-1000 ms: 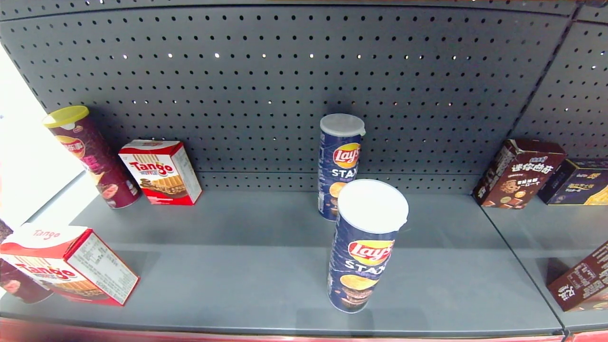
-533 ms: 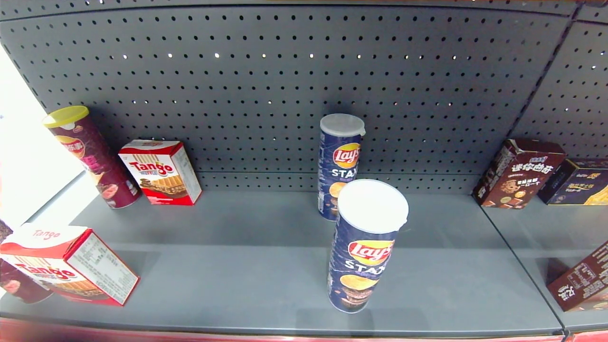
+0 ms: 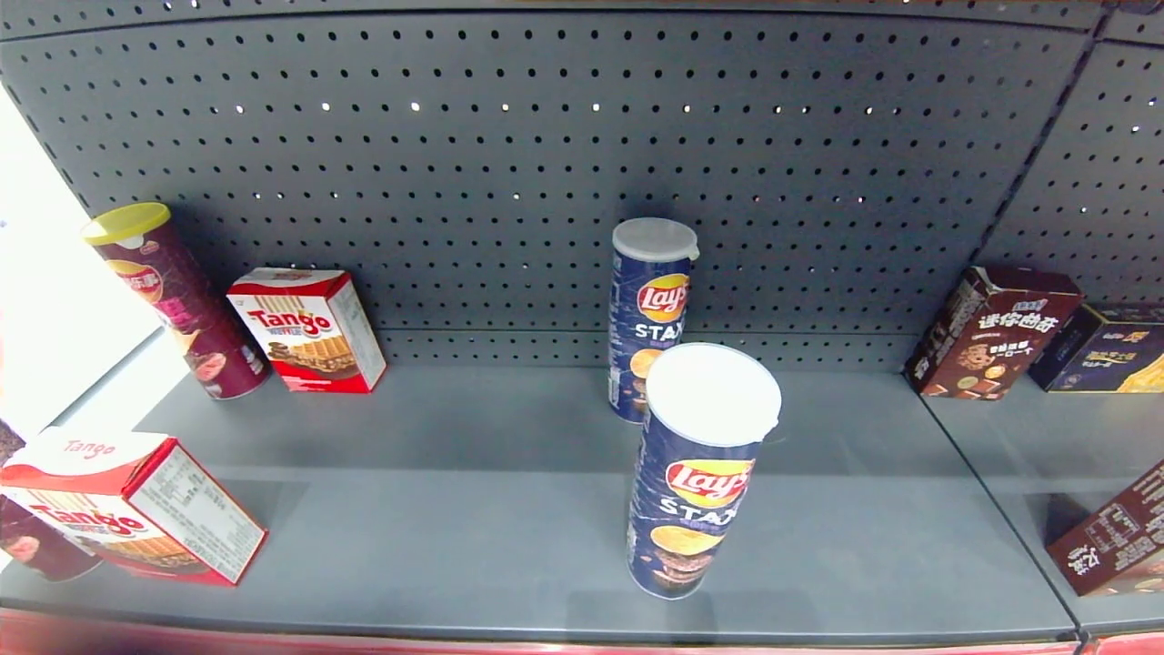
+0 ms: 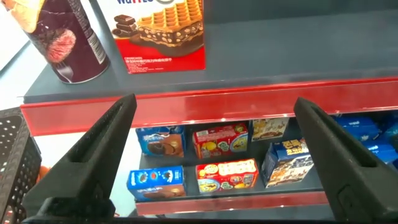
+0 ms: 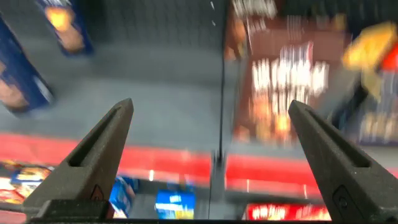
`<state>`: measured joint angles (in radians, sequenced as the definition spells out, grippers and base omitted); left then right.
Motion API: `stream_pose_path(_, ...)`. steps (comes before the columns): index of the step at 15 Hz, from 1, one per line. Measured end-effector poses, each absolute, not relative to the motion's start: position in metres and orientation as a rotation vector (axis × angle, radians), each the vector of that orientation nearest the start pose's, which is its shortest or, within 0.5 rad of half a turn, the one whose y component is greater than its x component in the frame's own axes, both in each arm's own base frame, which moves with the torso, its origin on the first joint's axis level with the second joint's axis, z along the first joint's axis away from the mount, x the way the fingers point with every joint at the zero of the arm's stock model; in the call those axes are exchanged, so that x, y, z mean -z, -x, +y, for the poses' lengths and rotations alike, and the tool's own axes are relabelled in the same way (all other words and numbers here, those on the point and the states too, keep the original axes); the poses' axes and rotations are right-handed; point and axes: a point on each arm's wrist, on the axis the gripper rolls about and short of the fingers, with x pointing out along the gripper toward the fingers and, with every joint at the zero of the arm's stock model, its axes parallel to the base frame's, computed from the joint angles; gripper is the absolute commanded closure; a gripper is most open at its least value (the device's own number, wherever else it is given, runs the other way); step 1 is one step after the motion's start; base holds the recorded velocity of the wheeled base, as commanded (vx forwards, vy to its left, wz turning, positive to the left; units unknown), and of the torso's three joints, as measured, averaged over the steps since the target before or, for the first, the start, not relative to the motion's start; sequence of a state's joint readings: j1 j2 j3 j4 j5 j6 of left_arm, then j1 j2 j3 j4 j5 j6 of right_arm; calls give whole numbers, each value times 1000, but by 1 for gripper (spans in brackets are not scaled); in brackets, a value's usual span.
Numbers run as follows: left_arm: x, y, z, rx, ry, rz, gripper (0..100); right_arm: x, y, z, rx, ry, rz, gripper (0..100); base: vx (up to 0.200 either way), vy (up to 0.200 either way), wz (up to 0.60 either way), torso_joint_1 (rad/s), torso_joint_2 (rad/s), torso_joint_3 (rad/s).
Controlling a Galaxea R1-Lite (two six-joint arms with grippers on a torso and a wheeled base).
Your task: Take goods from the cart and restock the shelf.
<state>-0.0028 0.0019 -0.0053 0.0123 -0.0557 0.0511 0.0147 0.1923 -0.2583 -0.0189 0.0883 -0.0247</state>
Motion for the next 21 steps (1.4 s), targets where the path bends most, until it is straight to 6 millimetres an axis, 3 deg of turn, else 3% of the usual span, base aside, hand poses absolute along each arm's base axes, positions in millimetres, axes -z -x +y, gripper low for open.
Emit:
stream_pose_path(3,-76,23,-1,59,-51,8,0,-223,-12,4,-226,71,-73,0,0,0,0,0,0,0)
stream_pose_path(6,-76,23,-1,59,-52,8,0,-264,-50,13,-365,89,-52,0,0,0,0,0,0,0)
stream_pose_path(8,-76,23,-1,59,-52,9,0,-274,-71,23,-442,91,-19,0,0,0,0,0,0,0)
stream_pose_path(15,-76,23,-1,58,-49,9,0,-245,-121,57,-601,115,212,0,0,0,0,0,0,0)
stream_pose_path(21,-76,23,-1,57,-49,9,0,-221,-147,85,-690,148,339,0,0,0,0,0,0,0)
